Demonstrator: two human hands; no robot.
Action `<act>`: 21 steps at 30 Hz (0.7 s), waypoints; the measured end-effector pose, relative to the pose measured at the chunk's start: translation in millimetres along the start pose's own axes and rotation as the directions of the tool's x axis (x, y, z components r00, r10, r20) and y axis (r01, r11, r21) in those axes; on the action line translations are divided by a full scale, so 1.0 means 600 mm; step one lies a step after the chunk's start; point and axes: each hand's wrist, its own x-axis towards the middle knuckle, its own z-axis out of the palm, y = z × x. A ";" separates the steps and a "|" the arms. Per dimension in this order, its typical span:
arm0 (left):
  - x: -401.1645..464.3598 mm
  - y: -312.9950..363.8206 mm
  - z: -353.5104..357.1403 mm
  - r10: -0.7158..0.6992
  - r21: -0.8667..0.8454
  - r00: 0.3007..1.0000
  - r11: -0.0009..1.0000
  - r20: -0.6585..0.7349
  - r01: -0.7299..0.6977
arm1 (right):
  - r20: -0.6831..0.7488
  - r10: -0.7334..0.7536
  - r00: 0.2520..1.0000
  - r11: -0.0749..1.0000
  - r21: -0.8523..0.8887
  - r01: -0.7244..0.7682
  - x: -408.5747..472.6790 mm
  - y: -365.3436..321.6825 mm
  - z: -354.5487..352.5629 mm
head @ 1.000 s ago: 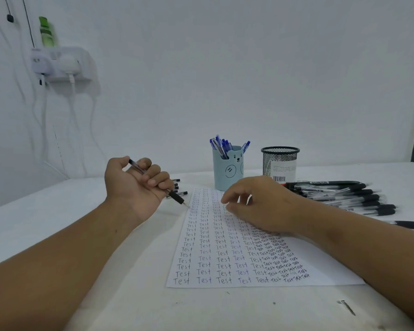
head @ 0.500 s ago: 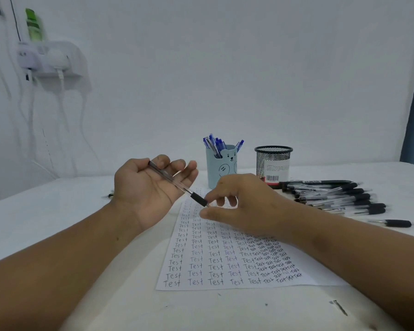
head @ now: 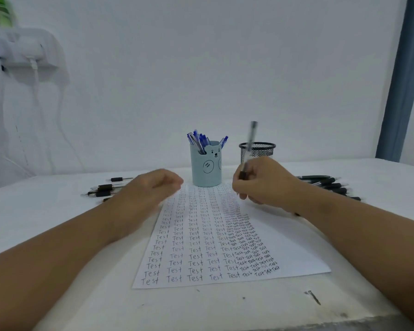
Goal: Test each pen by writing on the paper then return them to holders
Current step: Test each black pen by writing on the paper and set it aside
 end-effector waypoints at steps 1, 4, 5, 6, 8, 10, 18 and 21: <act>-0.002 -0.002 -0.001 -0.016 0.110 1.000 0.994 0.023 0.013 | 0.011 0.049 0.999 0.990 0.130 -0.050 -0.002 0.002 0.000; -0.004 -0.006 -0.007 -0.065 0.336 0.996 0.941 0.056 0.043 | 0.073 0.117 0.990 0.924 0.359 -0.135 -0.006 0.006 0.003; -0.005 -0.006 -0.008 -0.068 0.374 0.995 0.927 0.070 0.037 | 0.090 0.120 0.989 0.907 0.394 -0.146 -0.006 0.007 0.005; -0.005 -0.007 -0.010 -0.062 0.405 0.994 0.914 0.086 0.022 | 0.097 0.123 0.988 0.904 0.399 -0.152 -0.005 0.008 0.008; -0.005 -0.007 -0.013 -0.054 0.438 0.992 0.899 0.110 0.001 | 0.082 0.137 0.987 0.927 0.341 -0.157 -0.004 0.010 0.014; -0.003 -0.009 -0.016 -0.054 0.435 0.993 0.900 0.109 0.001 | 0.045 0.137 0.989 0.949 0.280 -0.145 -0.003 0.012 0.017; -0.003 -0.006 -0.017 -0.083 0.364 0.992 0.930 0.092 0.044 | 0.000 0.045 0.999 0.986 0.164 -0.045 0.002 0.025 0.021; -0.004 -0.006 -0.017 -0.092 0.349 0.991 0.936 0.096 0.053 | -0.009 0.023 1.000 0.993 0.120 -0.022 0.005 0.029 0.023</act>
